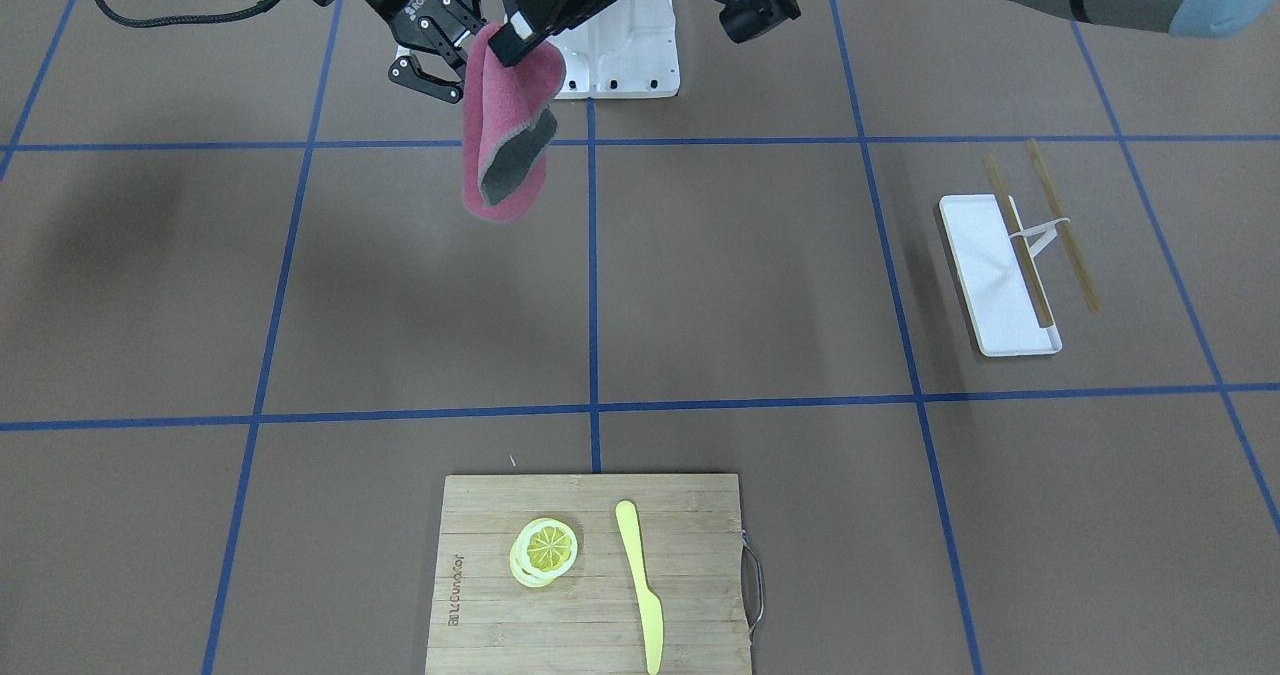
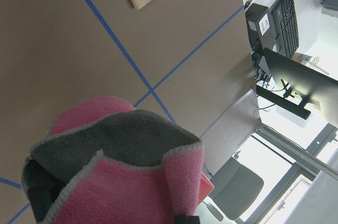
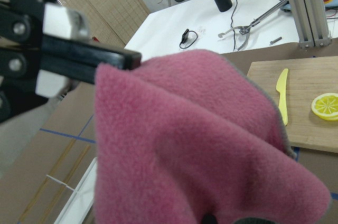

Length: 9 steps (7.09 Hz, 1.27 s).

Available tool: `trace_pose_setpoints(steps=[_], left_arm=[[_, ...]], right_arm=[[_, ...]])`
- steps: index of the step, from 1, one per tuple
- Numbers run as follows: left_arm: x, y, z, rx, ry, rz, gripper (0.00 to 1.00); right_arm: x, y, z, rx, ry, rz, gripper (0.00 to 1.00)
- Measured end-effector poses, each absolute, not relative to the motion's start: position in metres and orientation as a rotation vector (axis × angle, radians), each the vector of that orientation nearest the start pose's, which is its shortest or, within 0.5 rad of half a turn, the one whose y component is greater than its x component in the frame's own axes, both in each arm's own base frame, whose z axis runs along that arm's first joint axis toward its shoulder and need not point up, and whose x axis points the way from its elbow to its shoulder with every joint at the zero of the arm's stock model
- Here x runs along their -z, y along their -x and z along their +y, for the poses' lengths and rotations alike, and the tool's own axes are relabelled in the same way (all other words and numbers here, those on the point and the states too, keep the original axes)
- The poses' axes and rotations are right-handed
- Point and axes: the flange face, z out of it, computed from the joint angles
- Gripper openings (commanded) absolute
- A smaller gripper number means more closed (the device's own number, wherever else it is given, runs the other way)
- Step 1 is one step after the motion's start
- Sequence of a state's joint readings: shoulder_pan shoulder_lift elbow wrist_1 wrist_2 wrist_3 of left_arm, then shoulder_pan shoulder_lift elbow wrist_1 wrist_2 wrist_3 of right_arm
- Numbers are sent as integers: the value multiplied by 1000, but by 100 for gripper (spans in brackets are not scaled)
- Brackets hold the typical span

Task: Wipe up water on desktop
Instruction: 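Close the right gripper on the pink cloth and open the left gripper, then carry the pink cloth with the right gripper while the left arm withdraws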

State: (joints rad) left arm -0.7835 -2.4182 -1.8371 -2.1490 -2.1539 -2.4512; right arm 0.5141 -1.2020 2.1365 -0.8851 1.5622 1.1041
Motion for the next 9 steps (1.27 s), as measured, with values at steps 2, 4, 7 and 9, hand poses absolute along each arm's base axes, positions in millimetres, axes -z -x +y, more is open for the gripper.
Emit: trace_pose_setpoints(steps=[2,4,7,9], left_arm=[[15,-344,-452,755,524,1644,14],[14,-345,-452,738,508,1645,96],[1,-328,-469,743,437,1645,98],[-19,-297,-493,736,327,1636,98]], right_arm=[[-139,349,-352,-46,-770,-1429,0],[-143,346,-352,-47,-768,-1424,0],[-172,331,-346,-53,-749,-1376,0],[-211,307,-344,-72,-730,-1294,0]])
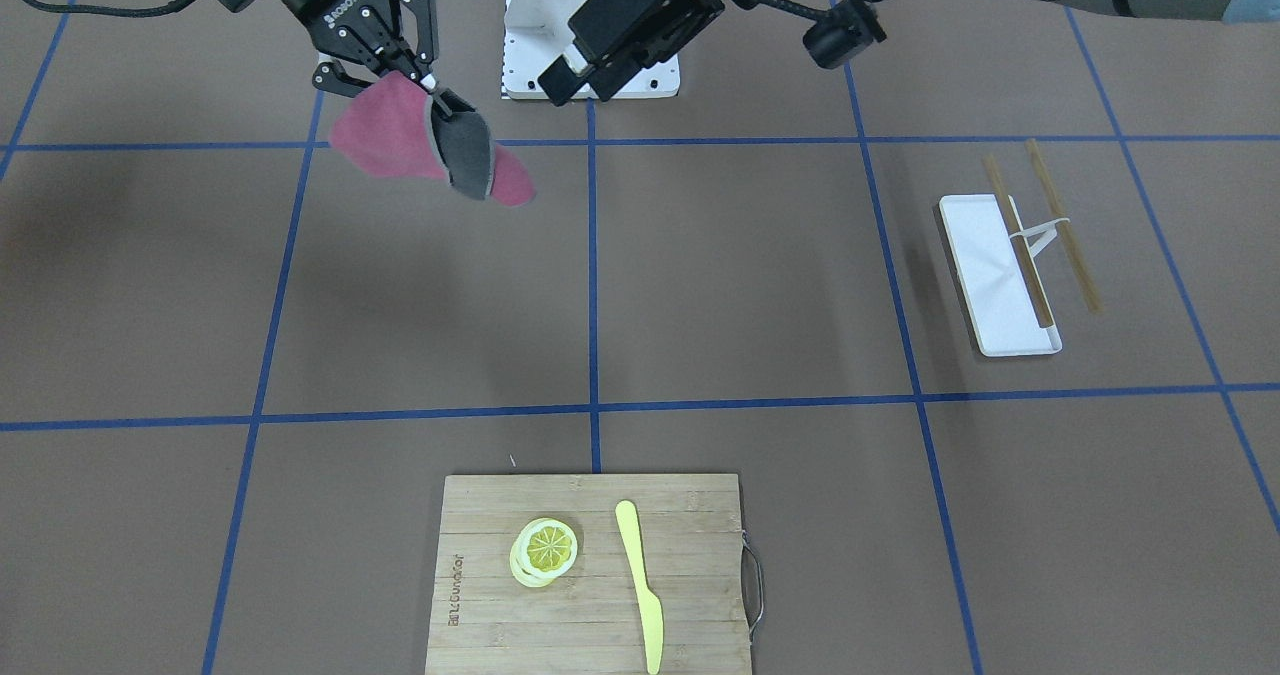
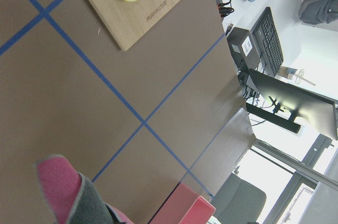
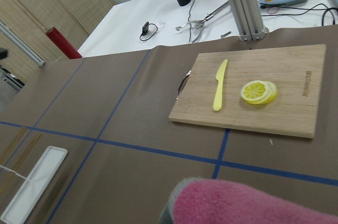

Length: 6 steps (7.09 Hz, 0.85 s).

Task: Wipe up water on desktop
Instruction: 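Carry the pink cloth with the right gripper while the left arm withdraws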

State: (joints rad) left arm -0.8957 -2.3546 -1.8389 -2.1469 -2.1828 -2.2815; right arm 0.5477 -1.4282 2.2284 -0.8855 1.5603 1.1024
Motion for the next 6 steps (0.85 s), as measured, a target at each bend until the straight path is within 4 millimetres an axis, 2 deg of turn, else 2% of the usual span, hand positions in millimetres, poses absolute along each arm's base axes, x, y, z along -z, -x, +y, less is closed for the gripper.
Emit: trace_pose_setpoints(steps=[1,3,4,5,6], left_arm=[[-40,-276,-507,703,258,1610,98],[-102,-225,-536,605,99,1530,98],[-132,-202,-545,569,28,1491,98],[-155,-185,-552,556,-20,1461,98],[-176,-164,-558,551,-68,1433,98]], right_arm=[[-236,296,-345,-83,-713,-1238,0],[-298,279,-341,-90,-653,-1102,0],[-324,280,-339,-86,-616,-1051,0],[-343,297,-342,-76,-581,-1020,0],[-355,330,-347,-54,-544,-993,0]])
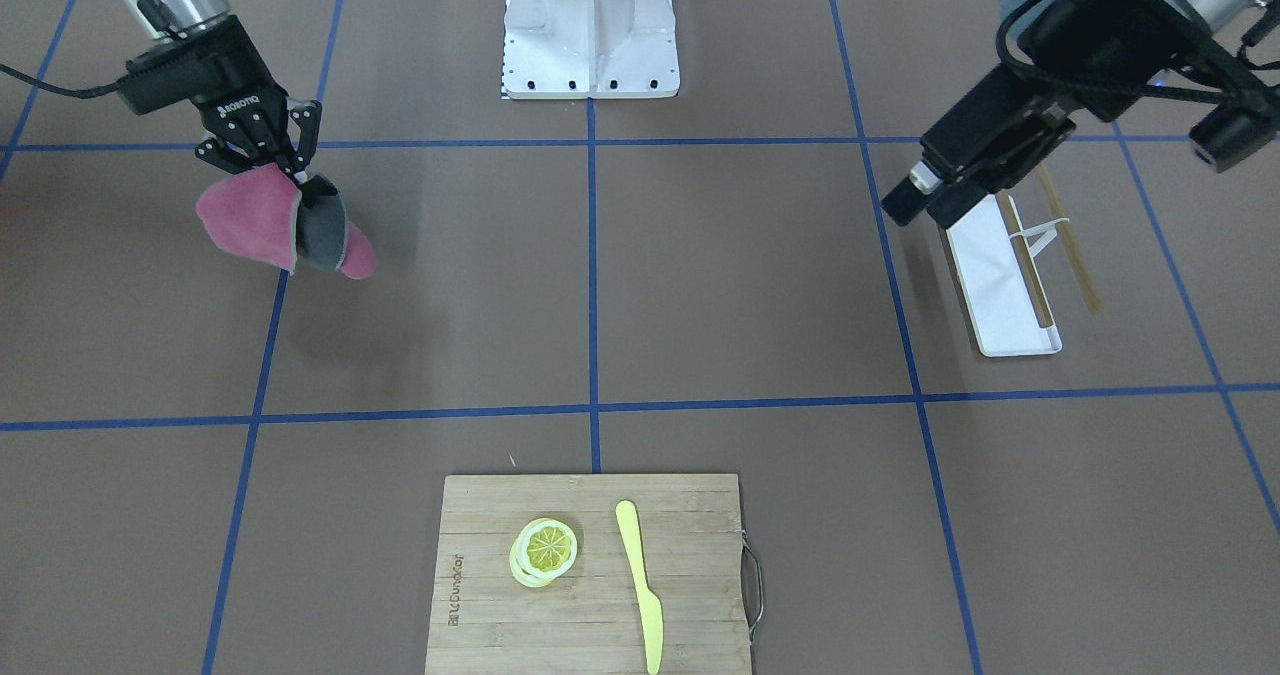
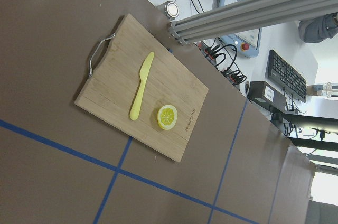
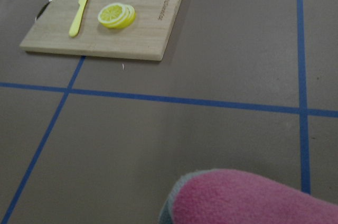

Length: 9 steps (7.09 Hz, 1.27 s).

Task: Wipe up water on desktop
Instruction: 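Carry the pink cloth with the right gripper while the left arm withdraws, then press the pink cloth on the table and wipe back and forth with the right gripper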

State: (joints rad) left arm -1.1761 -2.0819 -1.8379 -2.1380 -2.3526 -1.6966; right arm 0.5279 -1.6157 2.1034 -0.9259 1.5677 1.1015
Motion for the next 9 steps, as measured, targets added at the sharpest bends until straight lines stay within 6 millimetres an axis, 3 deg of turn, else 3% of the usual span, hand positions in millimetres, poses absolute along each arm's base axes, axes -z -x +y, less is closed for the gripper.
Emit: trace_pose_setpoints(steps=[1,2,4,6,8,9], left_arm=[[-200,-142,-562,522,-120,1399,98],[-222,-125,-565,475,-157,1361,98],[-260,-93,-571,397,-234,1262,98],[-341,-59,-564,260,-321,1128,98],[-435,-24,-554,71,-380,982,98],[-462,-4,-553,-6,-385,917,98]], right_arm=[[-356,363,-353,-27,-493,-957,0],[-345,392,-355,5,-426,-916,0],[-300,450,-347,58,-338,-866,0],[-281,493,-332,72,-291,-865,0],[-284,497,-333,83,-270,-861,0],[-295,483,-343,80,-239,-858,0]])
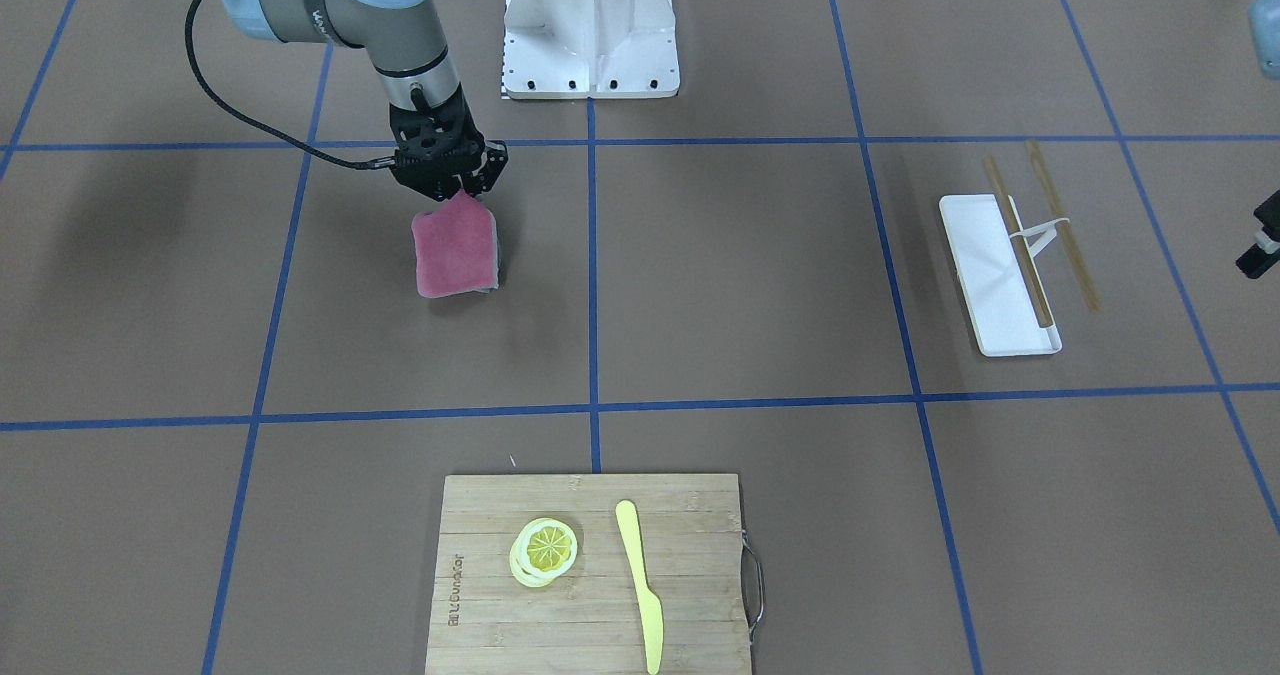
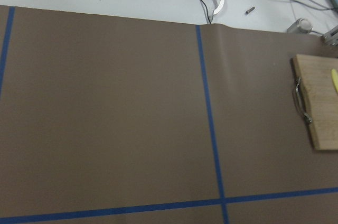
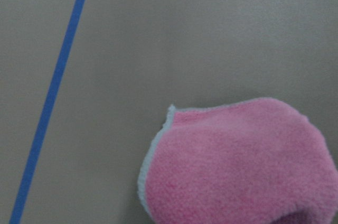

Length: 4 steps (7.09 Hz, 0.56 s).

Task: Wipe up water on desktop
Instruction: 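Press the pink cloth on the table and wipe back and forth with the right gripper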

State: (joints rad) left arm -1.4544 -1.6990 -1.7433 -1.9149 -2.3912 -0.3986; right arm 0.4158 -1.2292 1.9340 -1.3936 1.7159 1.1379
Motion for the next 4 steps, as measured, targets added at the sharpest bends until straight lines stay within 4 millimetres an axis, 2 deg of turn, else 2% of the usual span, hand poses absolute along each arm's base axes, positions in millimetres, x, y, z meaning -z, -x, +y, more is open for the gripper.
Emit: trace_pose_setpoints(steps=[1,2,3,4], left_arm=[[-483,15,-553,-76,-370,842,98],[-497,26,-551,-138,-345,781,98],[-506,33,-549,-181,-328,753,98],[-512,36,-547,-197,-316,743,98]], right_arm=[[-318,457,-356,84,-198,-843,0],[-353,421,-368,111,-179,-803,0],[-389,383,-380,151,-176,-752,0],[-417,349,-389,178,-164,-722,0]])
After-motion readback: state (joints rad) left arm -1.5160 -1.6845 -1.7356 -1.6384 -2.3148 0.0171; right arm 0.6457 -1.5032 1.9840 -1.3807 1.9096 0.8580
